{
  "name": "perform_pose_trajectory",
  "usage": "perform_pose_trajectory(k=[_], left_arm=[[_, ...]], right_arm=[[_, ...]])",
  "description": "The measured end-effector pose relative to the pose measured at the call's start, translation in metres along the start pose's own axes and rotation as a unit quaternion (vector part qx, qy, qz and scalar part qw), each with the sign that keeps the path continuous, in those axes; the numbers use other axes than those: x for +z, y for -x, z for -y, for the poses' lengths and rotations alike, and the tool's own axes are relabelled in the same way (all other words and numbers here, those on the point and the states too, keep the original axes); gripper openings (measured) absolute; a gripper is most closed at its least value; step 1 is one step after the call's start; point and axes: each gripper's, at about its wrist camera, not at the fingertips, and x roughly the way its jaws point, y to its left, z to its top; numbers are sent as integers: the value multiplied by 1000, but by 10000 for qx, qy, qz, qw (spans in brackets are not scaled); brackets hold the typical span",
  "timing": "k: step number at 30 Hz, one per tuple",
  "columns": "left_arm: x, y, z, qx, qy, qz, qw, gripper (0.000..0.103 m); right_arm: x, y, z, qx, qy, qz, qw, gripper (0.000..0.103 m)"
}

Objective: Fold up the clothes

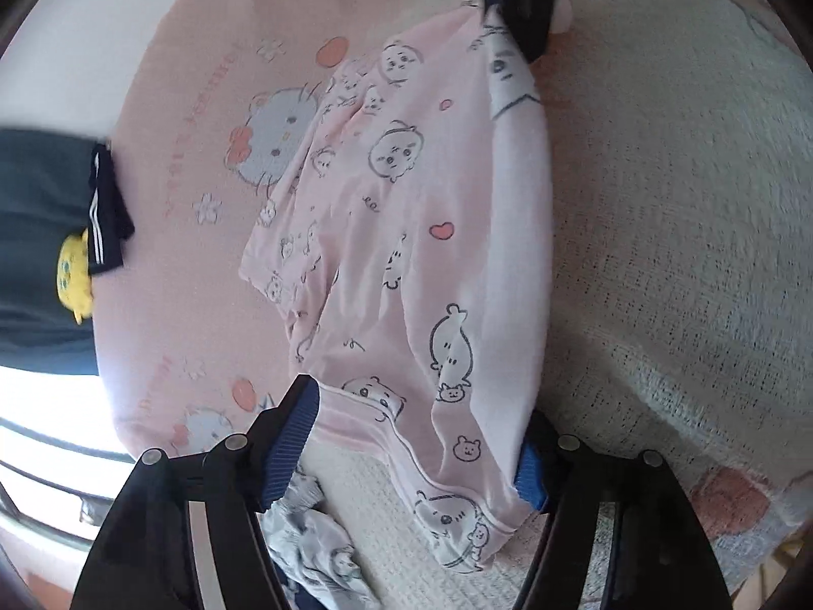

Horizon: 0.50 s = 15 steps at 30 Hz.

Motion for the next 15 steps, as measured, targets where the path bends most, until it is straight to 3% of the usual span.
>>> perform_pose_trajectory(k=[3,5,7,8,9,11,15], left_arm=[[-2,0,-1,-46,245,-7,9997,63],[-5,2,3,3,207,75,9998,54],[-6,4,8,-39,196,68,9998,43],[-6,5,10,-61,190,64,9998,34],[-3,1,11,-80,136,77,9998,29],[-2,0,15,-121,18,108,9999,14],[1,-2,15,-161,-101,158,9997,12]], right_arm=[[-1,-1,-1,-49,37,-57,10000,9],[-4,-2,-9,-297,375,-70,9988,9],[-8,-2,-16,-544,712,-84,9959,25],[-9,-2,-20,-667,880,-90,9938,44],[-11,-3,-24,-790,1047,-97,9913,56],[-15,-3,-33,-1073,1453,-97,9835,60],[-31,-7,-45,-1711,2207,-255,9599,64]])
